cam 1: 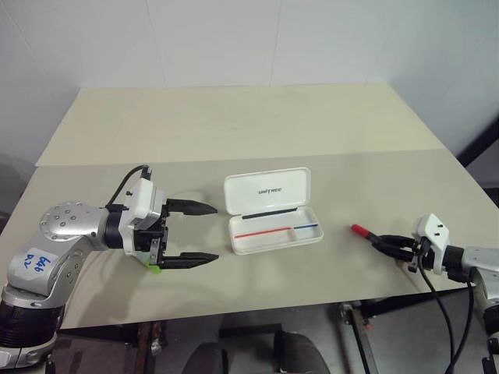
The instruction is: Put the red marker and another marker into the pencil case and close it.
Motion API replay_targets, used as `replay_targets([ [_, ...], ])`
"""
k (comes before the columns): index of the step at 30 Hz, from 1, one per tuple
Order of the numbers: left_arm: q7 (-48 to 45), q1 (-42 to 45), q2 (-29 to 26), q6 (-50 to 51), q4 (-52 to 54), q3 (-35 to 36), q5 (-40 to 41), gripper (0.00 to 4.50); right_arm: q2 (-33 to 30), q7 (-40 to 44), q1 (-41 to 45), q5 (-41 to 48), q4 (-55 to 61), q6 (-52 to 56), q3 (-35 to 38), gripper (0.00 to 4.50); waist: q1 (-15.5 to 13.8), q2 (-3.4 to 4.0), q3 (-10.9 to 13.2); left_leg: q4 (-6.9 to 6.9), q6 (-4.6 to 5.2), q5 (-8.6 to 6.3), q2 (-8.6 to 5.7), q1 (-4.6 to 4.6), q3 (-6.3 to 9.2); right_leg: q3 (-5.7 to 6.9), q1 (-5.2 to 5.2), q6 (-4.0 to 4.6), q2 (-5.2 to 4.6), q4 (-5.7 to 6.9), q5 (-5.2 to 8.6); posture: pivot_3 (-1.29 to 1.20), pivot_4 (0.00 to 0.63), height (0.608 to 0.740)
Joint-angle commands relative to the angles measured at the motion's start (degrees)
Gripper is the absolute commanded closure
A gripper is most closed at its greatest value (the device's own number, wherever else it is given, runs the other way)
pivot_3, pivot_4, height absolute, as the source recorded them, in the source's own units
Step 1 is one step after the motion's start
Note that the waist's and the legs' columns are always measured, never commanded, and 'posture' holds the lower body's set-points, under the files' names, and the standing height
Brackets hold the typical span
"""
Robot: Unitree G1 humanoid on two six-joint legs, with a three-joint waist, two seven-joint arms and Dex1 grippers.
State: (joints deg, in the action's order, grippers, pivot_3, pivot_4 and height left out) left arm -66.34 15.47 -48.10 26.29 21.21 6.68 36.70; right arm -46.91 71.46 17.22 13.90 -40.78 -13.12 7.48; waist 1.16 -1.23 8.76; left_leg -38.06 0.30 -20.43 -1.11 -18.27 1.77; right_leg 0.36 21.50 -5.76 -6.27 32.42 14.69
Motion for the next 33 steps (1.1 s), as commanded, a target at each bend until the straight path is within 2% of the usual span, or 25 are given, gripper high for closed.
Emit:
replay_targets([
  [1,0.4,0.7,0.2,-1.8,-0.5,1.0,-0.7,0.0,0.7,-2.6,1.6,-0.8,1.2,-0.7,0.4,3.89,0.4,0.02,0.0,0.01,-0.04,-0.01,0.02,-0.01,0.0,0.03,0.01,-0.04,0.01,0.0,-0.02,0.0,0.15,0.74],
  [7,0.6,-1.1,0.3,-4.1,-2.3,2.1,-1.7,0.0,0.7,2.9,7.9,3.1,7.0,-1.7,0.8,3.89,0.4,0.67,0.4,0.16,-0.18,0.03,0.03,-0.12,-0.25,0.2,0.4,-0.49,0.06,0.03,-0.26,0.0,0.15,0.74],
  [11,0.3,-2.3,0.1,-6.0,-3.6,2.6,-2.8,0.0,1.8,6.5,11.9,6.2,13.8,2.4,-0.4,3.89,0.3,0.72,0.4,0.16,-0.33,0.09,0.14,-1.06,-0.29,0.69,1.66,-0.54,0.07,0.6,-0.28,0.0,0.15,0.74],
  [14,0.2,-3.6,0.1,-7.3,-4.2,3.4,-3.3,0.0,3.6,8.2,14.1,7.6,21.9,6.6,-3.6,3.89,0.0,0.71,0.4,0.17,-0.41,-0.07,0.3,-1.27,-0.23,1.24,1.99,-0.54,0.08,0.81,-0.28,0.0,0.15,0.74],
  [17,0.8,-5.5,0.2,-7.8,-3.5,4.4,-3.4,0.0,5.8,9.6,15.8,9.1,28.5,10.5,-6.7,3.89,-0.1,0.78,0.5,0.1,-0.37,-0.27,0.29,-1.45,-0.25,2.31,2.18,-0.53,0.0,0.9,-0.28,0.0,0.15,0.74],
  [22,2.1,-8.2,0.4,-8.1,-1.6,5.4,-3.3,0.0,8.9,10.1,17.7,8.7,34.2,14.0,-11.8,3.89,-1.1,0.95,0.6,-0.16,-0.04,-0.54,0.0,-1.6,-0.28,2.99,2.17,-0.53,-0.35,0.88,-0.28,0.0,0.15,0.74],
  [27,3.6,-9.4,0.7,-8.1,-0.1,5.5,-3.2,0.0,11.8,11.4,20.2,4.4,32.0,11.3,-17.3,3.89,-1.3,0.95,0.6,-0.3,0.05,-0.64,-0.12,-1.67,-0.25,3.19,2.02,-0.52,-0.44,0.67,-0.28,0.0,0.15,0.74],
  [33,5.5,-9.6,0.9,-7.2,1.5,5.2,-2.8,0.0,15.6,12.6,25.7,-0.8,20.9,3.2,-20.8,3.89,-0.9,1.0,0.6,-0.57,0.03,-0.63,-0.09,-1.82,-0.23,3.47,2.05,-0.52,-0.36,0.65,-0.28,0.0,0.15,0.74],
])
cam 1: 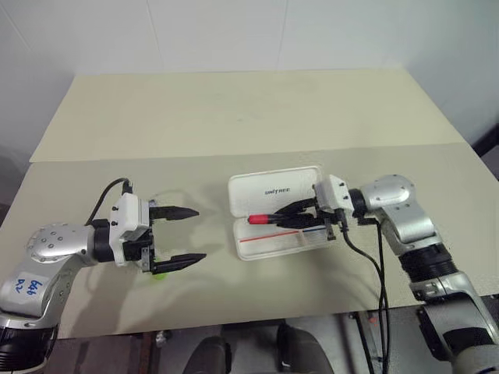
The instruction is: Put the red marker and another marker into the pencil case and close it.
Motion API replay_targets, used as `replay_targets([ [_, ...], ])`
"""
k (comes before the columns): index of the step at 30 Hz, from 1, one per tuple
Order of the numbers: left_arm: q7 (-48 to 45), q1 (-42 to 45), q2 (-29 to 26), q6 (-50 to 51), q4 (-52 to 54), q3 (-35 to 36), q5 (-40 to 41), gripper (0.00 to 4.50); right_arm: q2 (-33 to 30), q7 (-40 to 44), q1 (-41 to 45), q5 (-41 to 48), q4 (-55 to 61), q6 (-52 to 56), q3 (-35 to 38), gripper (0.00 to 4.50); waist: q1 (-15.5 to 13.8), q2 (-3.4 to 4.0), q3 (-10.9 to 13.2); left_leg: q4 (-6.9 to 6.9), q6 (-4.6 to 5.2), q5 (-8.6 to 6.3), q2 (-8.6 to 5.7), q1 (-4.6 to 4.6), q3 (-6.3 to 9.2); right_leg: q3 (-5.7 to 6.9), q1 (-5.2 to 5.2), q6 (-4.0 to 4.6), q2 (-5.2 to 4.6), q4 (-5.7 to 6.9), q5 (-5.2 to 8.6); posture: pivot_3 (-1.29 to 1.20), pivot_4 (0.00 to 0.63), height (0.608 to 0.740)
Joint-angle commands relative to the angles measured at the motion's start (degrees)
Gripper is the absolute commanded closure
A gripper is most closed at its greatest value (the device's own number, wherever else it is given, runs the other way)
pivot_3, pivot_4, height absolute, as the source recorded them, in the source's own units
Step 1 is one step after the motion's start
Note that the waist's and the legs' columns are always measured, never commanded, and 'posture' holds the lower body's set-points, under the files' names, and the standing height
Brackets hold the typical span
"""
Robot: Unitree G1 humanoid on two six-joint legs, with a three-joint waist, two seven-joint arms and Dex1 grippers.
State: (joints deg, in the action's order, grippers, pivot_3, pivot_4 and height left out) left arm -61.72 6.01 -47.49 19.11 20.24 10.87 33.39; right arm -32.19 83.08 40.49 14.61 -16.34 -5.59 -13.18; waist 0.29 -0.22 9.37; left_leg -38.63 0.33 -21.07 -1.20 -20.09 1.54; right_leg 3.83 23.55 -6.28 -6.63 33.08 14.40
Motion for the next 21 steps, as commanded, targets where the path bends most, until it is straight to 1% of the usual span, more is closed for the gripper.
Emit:
replay_targets([
  [1,1.2,0.0,0.4,0.1,2.6,0.9,0.6,0.0,1.2,1.3,3.1,-2.3,-5.4,-5.8,-0.4,3.89,0.0,0.0,0.0,-0.01,-0.01,0.0,0.01,0.0,-0.01,0.07,0.0,0.0,0.02,0.0,0.0,0.0,0.15,0.74],
  [9,3.6,1.2,1.6,1.4,3.7,-0.2,0.7,0.0,3.6,1.7,7.4,-7.7,-20.9,-17.2,-1.5,3.89,0.0,0.01,0.0,-0.13,-0.09,0.01,0.04,0.0,-0.02,0.27,-0.04,0.0,0.05,0.03,0.0,0.0,0.15,0.74],
  [11,3.9,1.8,1.8,1.8,3.7,-0.5,0.7,0.0,4.2,1.6,8.3,-8.1,-23.6,-18.7,-1.4,3.15,0.0,0.01,0.0,-0.17,-0.09,0.01,0.05,0.01,-0.02,0.27,-0.05,0.0,0.05,0.05,0.0,0.0,0.15,0.74],
  [13,4.2,2.3,2.0,2.0,3.7,-0.7,0.7,0.0,4.7,2.3,8.8,-8.0,-25.1,-19.8,-1.3,2.52,0.0,0.01,0.0,-0.19,-0.1,0.01,0.07,0.0,-0.01,0.27,-0.05,0.0,0.05,0.05,0.0,0.0,0.15,0.74],
  [15,4.2,2.5,2.1,2.0,3.6,-0.8,0.6,0.0,5.0,2.5,9.1,-7.7,-25.5,-20.3,-0.9,1.87,0.1,0.01,0.0,-0.21,-0.1,0.01,0.08,0.0,-0.01,0.27,-0.06,0.0,0.04,0.05,0.0,0.0,0.15,0.74],
  [16,4.3,2.6,2.1,2.1,3.5,-0.8,0.6,0.0,5.2,2.5,9.2,-7.6,-25.6,-20.9,-0.8,1.49,0.2,0.02,0.0,-0.22,-0.11,0.01,0.09,0.01,-0.01,0.27,-0.07,0.0,0.05,0.06,0.0,0.0,0.15,0.74],
  [17,4.4,2.8,2.2,2.1,3.5,-0.8,0.6,0.0,5.2,2.6,9.2,-7.3,-25.5,-21.0,-0.6,1.02,0.2,0.01,0.0,-0.23,-0.12,0.01,0.09,0.01,-0.01,0.27,-0.07,0.0,0.05,0.06,0.0,0.0,0.15,0.74],
  [18,4.4,2.8,2.2,2.1,3.5,-0.9,0.6,0.0,5.3,2.9,9.2,-6.9,-25.2,-20.7,-0.4,0.73,0.2,0.02,0.0,-0.23,-0.12,0.01,0.1,0.01,-0.01,0.28,-0.07,0.0,0.05,0.07,0.0,0.0,0.15,0.74],
  [19,4.6,2.9,2.3,2.2,3.5,-0.9,0.6,0.0,5.3,3.1,9.0,-6.3,-24.5,-20.5,-0.1,0.34,0.3,0.02,0.0,-0.23,-0.13,0.01,0.11,0.01,0.0,0.28,-0.07,0.0,0.05,0.07,0.0,0.0,0.15,0.74],
  [20,4.9,2.8,2.4,2.3,3.7,-0.9,0.6,0.0,5.3,3.9,8.6,-4.5,-22.4,-18.6,0.5,0.03,0.3,0.02,0.0,-0.24,-0.13,0.01,0.13,0.01,0.0,0.28,-0.07,0.0,0.05,0.07,0.0,0.0,0.15,0.74],
  [21,5.1,2.8,2.5,2.4,3.9,-0.9,0.6,0.0,5.2,4.4,8.2,-3.2,-20.8,-17.2,0.9,0.03,0.3,0.03,0.0,-0.24,-0.13,0.01,0.14,0.0,0.0,0.28,-0.08,0.0,0.05,0.07,0.0,0.0,0.15,0.74],
])
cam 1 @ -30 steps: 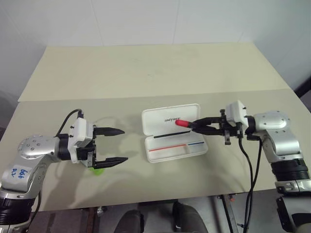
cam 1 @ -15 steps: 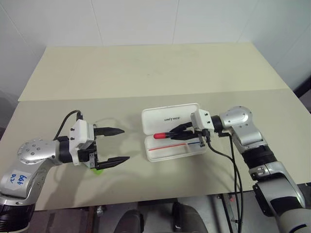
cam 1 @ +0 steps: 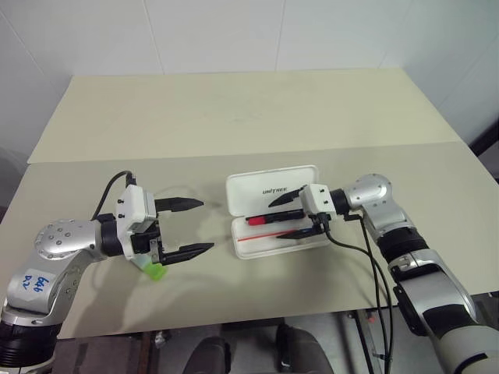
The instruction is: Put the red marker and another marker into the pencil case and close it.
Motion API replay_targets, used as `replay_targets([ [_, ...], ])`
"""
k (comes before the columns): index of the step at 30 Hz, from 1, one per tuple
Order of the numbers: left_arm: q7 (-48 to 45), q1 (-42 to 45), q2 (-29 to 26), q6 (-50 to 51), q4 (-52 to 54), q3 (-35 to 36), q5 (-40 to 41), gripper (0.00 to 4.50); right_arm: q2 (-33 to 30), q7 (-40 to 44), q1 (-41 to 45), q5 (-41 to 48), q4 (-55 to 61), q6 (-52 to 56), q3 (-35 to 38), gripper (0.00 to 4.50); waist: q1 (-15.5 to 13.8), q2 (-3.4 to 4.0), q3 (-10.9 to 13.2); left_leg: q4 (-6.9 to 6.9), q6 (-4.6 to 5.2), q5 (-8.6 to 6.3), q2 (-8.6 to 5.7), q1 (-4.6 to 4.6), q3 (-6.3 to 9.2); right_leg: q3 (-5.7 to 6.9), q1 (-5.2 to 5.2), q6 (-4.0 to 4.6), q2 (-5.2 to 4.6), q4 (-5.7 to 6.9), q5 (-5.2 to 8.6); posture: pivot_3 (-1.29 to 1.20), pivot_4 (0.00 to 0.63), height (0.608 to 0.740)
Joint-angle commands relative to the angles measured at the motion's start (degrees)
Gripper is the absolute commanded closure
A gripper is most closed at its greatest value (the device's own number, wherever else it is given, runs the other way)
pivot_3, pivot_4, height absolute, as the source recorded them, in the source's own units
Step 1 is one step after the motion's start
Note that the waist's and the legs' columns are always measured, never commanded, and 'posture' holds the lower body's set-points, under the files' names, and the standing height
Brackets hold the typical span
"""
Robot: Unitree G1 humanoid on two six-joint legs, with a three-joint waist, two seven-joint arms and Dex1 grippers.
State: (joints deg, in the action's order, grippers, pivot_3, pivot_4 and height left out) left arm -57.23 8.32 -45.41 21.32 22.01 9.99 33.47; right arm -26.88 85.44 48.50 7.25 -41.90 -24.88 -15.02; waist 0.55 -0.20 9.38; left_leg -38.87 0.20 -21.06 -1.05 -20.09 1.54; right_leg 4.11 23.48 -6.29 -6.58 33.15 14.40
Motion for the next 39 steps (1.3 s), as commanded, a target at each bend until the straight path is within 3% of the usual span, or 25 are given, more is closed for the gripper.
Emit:
replay_targets([
  [1,0.9,0.2,0.6,0.3,2.4,0.0,0.6,0.0,-0.2,2.6,-0.3,5.5,6.7,3.6,3.1,0.03,0.1,0.03,0.0,-0.01,0.0,0.0,0.03,0.0,0.0,0.0,0.0,0.0,-0.01,0.0,0.0,0.0,0.15,0.74],
  [9,10.0,-6.8,4.1,0.2,7.0,3.0,-2.2,0.0,-6.8,4.6,-7.4,19.2,30.5,23.5,5.6,0.03,-0.4,0.07,0.0,-0.08,-0.14,-0.1,0.15,-0.01,0.17,0.22,0.01,0.0,-0.04,0.21,0.0,0.0,0.15,0.74],
  [13,21.4,-12.9,9.9,2.4,12.5,5.7,-3.9,0.0,-10.2,3.5,-7.4,23.5,35.2,30.4,8.5,0.03,-0.5,0.07,0.0,-0.12,-0.12,-0.12,0.12,-0.01,0.16,0.2,-0.02,0.0,-0.09,0.14,0.0,0.0,0.15,0.74],
  [16,30.4,-17.0,14.9,4.1,16.8,7.5,-6.1,0.0,-11.7,2.1,-6.1,25.3,35.4,34.2,10.7,0.03,-0.6,0.03,0.0,-0.12,-0.12,-0.15,0.11,0.0,0.18,0.14,-0.09,0.0,-0.09,0.04,0.0,0.0,0.15,0.74],
  [20,47.3,-23.9,26.4,8.9,24.9,7.8,-11.3,0.0,-12.1,-4.0,-0.7,30.1,30.1,44.8,16.7,0.03,-0.7,0.01,0.0,-0.16,-0.11,-0.15,0.11,-0.02,0.16,0.06,-0.14,-0.02,-0.09,-0.13,-0.01,0.0,0.15,0.74],
  [27,61.0,-26.4,39.7,13.2,31.2,5.7,-14.3,0.0,-11.7,-1.4,3.5,26.7,23.3,43.2,17.3,0.03,-1.8,-0.14,-0.1,-0.15,-0.12,-0.15,0.2,-0.03,0.12,-0.41,-0.13,-0.01,0.0,-0.21,-0.04,0.0,0.15,0.74],
  [30,68.6,-27.8,46.7,14.5,32.8,0.6,-18.5,0.0,-10.6,-0.3,4.8,26.0,22.3,42.6,17.0,0.03,-2.0,-0.14,-0.1,-0.16,-0.1,-0.15,0.16,-0.04,0.03,-0.46,-0.11,-0.01,-0.02,-0.23,-0.04,0.0,0.15,0.74],
  [39,74.1,-27.6,52.0,17.1,30.5,-2.0,-22.0,0.0,-10.7,1.7,6.8,24.9,21.5,43.0,16.6,0.03,-2.0,-0.14,-0.1,-0.15,0.05,-0.24,0.06,-0.05,-0.09,-0.42,-0.06,0.01,-0.05,-0.29,-0.03,0.0,0.15,0.74],
])
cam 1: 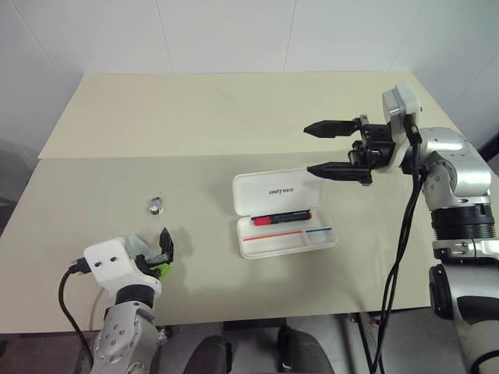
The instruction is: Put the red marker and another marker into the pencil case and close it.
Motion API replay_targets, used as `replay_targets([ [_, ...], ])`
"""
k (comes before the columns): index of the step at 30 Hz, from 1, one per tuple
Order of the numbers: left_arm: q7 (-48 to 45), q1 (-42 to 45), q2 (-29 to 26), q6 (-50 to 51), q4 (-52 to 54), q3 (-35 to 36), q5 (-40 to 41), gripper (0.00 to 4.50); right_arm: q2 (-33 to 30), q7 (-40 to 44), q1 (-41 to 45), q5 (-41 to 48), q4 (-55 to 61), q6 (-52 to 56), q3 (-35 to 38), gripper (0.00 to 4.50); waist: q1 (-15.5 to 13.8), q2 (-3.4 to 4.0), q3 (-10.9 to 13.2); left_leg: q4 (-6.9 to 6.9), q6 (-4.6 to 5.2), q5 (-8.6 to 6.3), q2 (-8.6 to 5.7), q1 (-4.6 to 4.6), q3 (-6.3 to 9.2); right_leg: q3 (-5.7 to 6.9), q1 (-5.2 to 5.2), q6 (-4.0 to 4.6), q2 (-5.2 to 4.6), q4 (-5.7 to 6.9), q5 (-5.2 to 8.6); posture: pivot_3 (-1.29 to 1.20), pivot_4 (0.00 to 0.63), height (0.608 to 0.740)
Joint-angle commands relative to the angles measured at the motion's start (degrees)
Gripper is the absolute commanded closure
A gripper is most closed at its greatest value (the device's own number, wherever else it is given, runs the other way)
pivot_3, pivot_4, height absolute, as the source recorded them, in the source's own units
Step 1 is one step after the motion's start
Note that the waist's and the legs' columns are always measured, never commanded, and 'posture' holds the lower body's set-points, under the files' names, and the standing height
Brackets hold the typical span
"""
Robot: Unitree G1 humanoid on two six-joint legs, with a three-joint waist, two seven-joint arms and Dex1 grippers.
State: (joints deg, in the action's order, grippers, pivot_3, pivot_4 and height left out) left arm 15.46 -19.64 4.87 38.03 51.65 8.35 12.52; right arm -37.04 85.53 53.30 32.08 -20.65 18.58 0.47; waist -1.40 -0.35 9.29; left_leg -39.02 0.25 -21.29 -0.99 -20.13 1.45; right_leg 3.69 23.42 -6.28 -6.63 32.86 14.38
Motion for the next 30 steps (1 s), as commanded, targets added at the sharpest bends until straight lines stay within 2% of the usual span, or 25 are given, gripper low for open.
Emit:
replay_targets([
  [1,2.7,0.4,2.8,0.9,0.4,-0.2,-1.3,0.0,-0.8,1.9,2.4,-0.1,0.0,-0.3,1.1,0.03,0.0,0.0,0.0,0.0,0.01,0.0,-0.01,0.0,-0.01,0.0,0.0,0.0,0.0,-0.02,0.0,0.0,0.15,0.74],
  [10,7.2,1.7,5.5,4.7,-4.2,-1.7,-0.1,0.0,-1.7,3.0,4.5,-0.5,0.0,0.4,1.1,0.03,0.0,0.0,0.0,0.0,0.02,-0.01,-0.04,-0.01,-0.04,0.0,0.0,0.01,-0.02,-0.05,0.0,0.0,0.15,0.74],
  [21,8.6,4.8,4.8,8.1,-6.4,0.2,4.5,0.0,-1.0,1.7,4.5,0.4,1.8,0.7,1.8,0.03,-0.1,0.06,0.0,-0.01,-0.02,0.02,-0.03,0.04,-0.08,0.0,-0.01,0.01,-0.03,-0.03,0.0,0.0,0.15,0.74],
  [22,8.5,4.7,4.5,8.2,-6.4,0.4,4.8,0.39,-0.8,1.6,4.4,0.5,2.0,0.7,1.9,0.0,-0.1,0.07,0.0,-0.01,-0.03,0.02,-0.03,0.04,-0.08,0.0,-0.01,0.01,-0.03,-0.03,0.0,0.0,0.15,0.74],
  [25,9.0,4.9,3.5,9.3,-5.9,1.6,5.1,1.18,-0.4,1.3,3.9,0.9,2.4,0.5,2.1,0.0,-0.1,0.08,0.0,-0.02,-0.03,0.02,-0.05,0.04,-0.1,-0.02,-0.02,0.01,-0.04,-0.03,0.0,0.0,0.15,0.74],
  [30,9.5,5.6,2.3,11.3,-5.5,3.9,5.7,2.87,0.1,0.7,2.6,1.2,3.3,0.0,2.4,0.0,0.1,0.08,0.0,-0.01,-0.01,0.01,-0.05,0.04,-0.11,-0.01,0.01,0.01,-0.03,-0.03,0.0,0.0,0.15,0.74],
])
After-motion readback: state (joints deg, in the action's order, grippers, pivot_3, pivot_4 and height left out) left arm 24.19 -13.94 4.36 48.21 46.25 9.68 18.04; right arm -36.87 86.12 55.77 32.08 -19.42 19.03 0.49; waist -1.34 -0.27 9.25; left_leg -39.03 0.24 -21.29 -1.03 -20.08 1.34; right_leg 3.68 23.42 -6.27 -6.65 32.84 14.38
